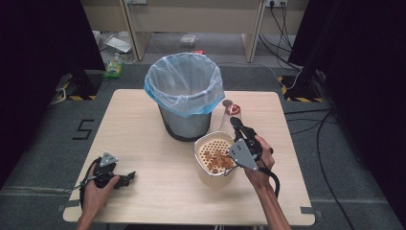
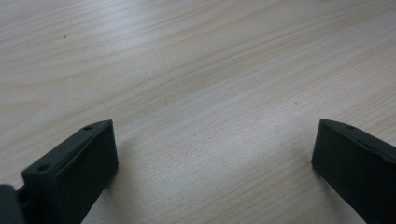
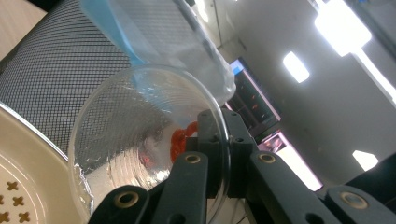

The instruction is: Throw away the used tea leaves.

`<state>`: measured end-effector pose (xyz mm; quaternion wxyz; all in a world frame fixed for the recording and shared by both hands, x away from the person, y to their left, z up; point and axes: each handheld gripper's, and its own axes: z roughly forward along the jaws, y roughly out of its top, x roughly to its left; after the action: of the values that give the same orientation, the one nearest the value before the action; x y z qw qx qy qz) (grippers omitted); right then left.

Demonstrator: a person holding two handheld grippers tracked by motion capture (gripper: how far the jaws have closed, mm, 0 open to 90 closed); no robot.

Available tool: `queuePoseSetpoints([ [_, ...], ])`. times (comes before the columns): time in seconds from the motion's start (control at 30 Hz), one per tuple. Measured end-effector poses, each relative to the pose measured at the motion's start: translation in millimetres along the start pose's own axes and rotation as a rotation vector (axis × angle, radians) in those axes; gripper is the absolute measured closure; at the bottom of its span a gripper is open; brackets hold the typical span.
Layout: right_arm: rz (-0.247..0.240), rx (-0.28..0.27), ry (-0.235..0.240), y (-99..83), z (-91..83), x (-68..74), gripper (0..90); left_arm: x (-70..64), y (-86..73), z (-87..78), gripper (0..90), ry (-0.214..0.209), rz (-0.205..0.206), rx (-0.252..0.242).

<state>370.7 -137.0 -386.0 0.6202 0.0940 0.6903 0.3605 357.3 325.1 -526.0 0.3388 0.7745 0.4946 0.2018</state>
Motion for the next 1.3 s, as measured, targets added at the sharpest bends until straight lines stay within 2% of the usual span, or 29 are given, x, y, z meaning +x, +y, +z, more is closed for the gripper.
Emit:
queuePoseSetpoints([
  [0.03, 0.063, 0.013, 0.014, -2.9, 1.3, -4.4, 88.4, 0.0, 0.0, 0.0, 0.0, 0.0, 0.0, 0.0],
  [0.1, 0.107, 0.028, 0.024, -4.4, 2.2, -8.3, 88.4, 0.0, 0.0, 0.0, 0.0, 0.0, 0.0, 0.0],
  [0.23, 0.237, 0.045, 0.047, -10.1, 4.5, -17.4, 88.4, 0.0, 0.0, 0.0, 0.0, 0.0, 0.0, 0.0],
  [0.27, 0.264, 0.052, 0.056, -11.9, 5.5, -19.8, 88.4, 0.0, 0.0, 0.0, 0.0, 0.0, 0.0, 0.0],
  [0.3, 0.264, 0.052, 0.056, -11.9, 5.5, -19.8, 88.4, 0.0, 0.0, 0.0, 0.0, 0.0, 0.0, 0.0],
  [0.33, 0.286, 0.058, 0.064, -13.4, 6.2, -21.8, 88.4, 0.0, 0.0, 0.0, 0.0, 0.0, 0.0, 0.0],
  [0.37, 0.338, 0.068, 0.076, -16.3, 8.4, -26.4, 88.4, 0.1, 0.0, 0.0, 0.0, 0.0, 0.001, 0.001],
  [0.43, 0.375, 0.069, 0.082, -18.2, 10.7, -30.0, 88.3, 0.0, 0.0, 0.0, 0.0, 0.0, 0.0, 0.0],
  [0.53, 0.404, 0.075, 0.091, -19.7, 13.7, -34.4, 88.3, 0.0, 0.0, 0.0, 0.0, 0.0, 0.0, 0.0],
  [0.57, 0.438, 0.082, 0.108, -21.1, 17.0, -39.2, 88.3, 0.0, 0.0, 0.0, 0.0, 0.0, 0.0, 0.0],
  [0.63, 0.449, 0.086, 0.111, -21.4, 18.0, -41.2, 88.3, 0.0, 0.0, 0.0, 0.0, 0.0, 0.0, 0.0],
  [0.7, 0.484, 0.094, 0.118, -21.7, 21.8, -50.9, 88.3, 0.0, 0.0, 0.0, 0.0, 0.0, 0.0, 0.0],
  [0.8, 0.506, 0.097, 0.124, -21.3, 24.2, -56.2, 88.3, 0.0, 0.0, 0.0, 0.0, 0.0, 0.0, 0.0],
  [0.83, 0.539, 0.105, 0.127, -20.7, 27.2, -63.5, 88.3, 0.0, 0.0, 0.0, 0.0, 0.0, 0.0, 0.0],
  [0.93, 0.585, 0.107, 0.131, -19.4, 31.1, -73.4, 88.3, 0.0, 0.0, 0.0, 0.0, 0.0, 0.0, 0.0],
  [1.07, 0.601, 0.115, 0.134, -13.8, 37.2, -87.9, 88.3, 0.0, 0.0, 0.0, 0.0, 0.0, 0.0, 0.0],
  [1.1, 0.601, 0.115, 0.134, -13.8, 37.2, -87.9, 88.3, 0.0, 0.0, 0.0, 0.0, 0.0, 0.0, 0.0],
  [1.2, 0.631, 0.122, 0.144, -7.8, 43.6, -102.3, 88.2, 0.0, 0.0, 0.0, 0.0, 0.0, 0.0, 0.0],
  [1.3, 0.633, 0.127, 0.138, -4.5, 47.3, -111.7, 88.2, 0.0, 0.0, 0.0, 0.0, 0.0, 0.0, 0.0],
])
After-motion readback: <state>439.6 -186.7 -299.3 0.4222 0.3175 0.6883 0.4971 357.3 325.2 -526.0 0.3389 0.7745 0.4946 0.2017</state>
